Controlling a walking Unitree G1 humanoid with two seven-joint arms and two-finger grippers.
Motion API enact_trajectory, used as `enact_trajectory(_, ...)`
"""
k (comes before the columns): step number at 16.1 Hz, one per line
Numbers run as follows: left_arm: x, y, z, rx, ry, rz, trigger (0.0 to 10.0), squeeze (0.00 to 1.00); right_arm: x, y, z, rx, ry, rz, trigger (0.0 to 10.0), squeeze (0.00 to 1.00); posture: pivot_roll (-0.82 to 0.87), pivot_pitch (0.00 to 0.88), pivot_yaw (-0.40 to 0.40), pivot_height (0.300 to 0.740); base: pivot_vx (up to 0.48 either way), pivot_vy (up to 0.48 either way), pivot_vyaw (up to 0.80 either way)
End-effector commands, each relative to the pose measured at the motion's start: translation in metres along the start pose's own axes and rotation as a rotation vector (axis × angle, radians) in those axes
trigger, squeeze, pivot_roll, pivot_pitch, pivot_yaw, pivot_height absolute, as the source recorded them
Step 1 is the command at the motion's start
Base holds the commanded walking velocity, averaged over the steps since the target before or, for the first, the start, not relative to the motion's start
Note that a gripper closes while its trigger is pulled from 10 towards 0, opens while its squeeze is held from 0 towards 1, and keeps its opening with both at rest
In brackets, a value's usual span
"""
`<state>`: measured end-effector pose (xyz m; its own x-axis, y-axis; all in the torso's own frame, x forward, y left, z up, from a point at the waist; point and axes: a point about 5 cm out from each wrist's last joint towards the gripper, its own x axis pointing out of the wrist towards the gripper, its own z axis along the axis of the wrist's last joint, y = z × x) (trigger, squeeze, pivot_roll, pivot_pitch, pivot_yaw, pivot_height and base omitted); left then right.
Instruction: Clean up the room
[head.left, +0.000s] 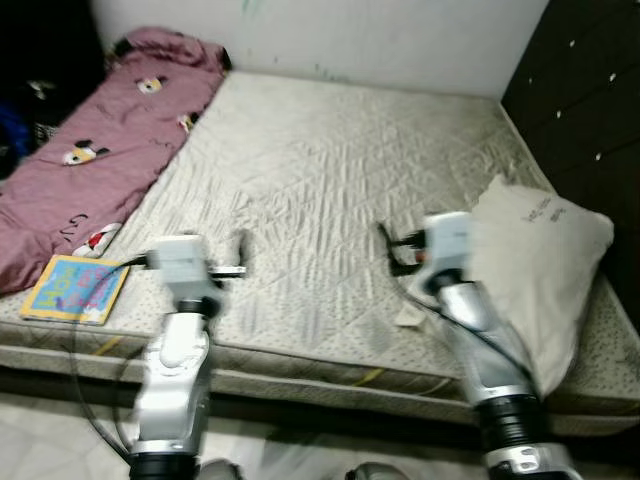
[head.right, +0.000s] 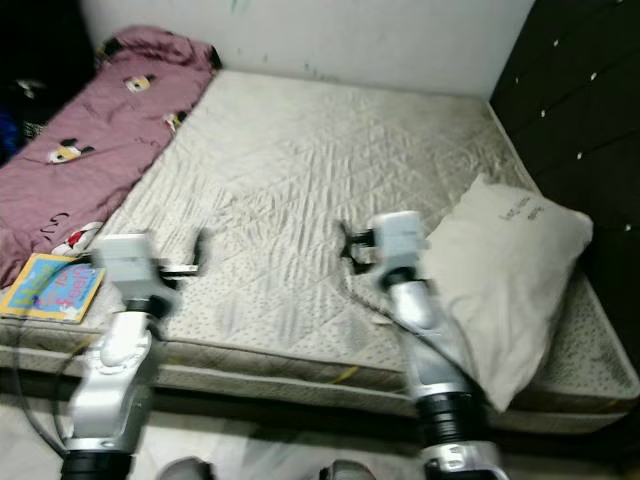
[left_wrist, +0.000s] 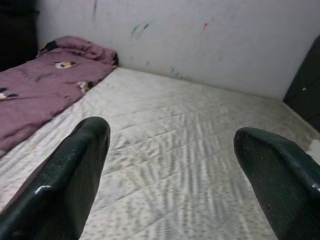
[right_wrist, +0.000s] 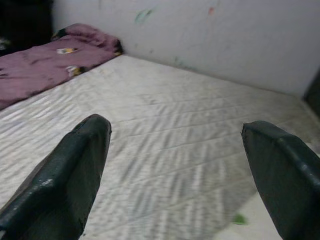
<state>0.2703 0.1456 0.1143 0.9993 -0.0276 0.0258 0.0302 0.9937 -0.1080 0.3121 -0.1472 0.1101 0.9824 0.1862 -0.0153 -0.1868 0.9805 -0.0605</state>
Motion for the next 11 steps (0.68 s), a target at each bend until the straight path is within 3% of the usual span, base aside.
enact_trajectory(1, 0.0008, 0.0073, 0.0044, 0.006, -0.017, 0.012, 10.0, 0.0, 0.0037, 0.0076, 0.004, 0.008, -0.013, 0.018, 10.0, 0.0, -0.09, 0.0, -0.064, 0.74, 0.0, -0.251, 0.0)
enact_trajectory(8, -0.0004, 0.0027, 0.0078, -0.023, -0.05, -0.038, 10.0, 0.0, 0.0035, 0.0079, 0.0036, 0.013, -0.013, 0.016, 10.0, 0.0, -0.1, 0.0, -0.062, 0.74, 0.0, 0.0, 0.0)
enact_trajectory(11, -0.0007, 0.0017, 0.0082, -0.027, -0.054, -0.052, 10.0, 0.0, 0.0034, 0.0079, 0.0035, 0.015, -0.013, 0.013, 10.0, 0.0, -0.1, 0.0, -0.062, 0.74, 0.296, 0.0, 0.0)
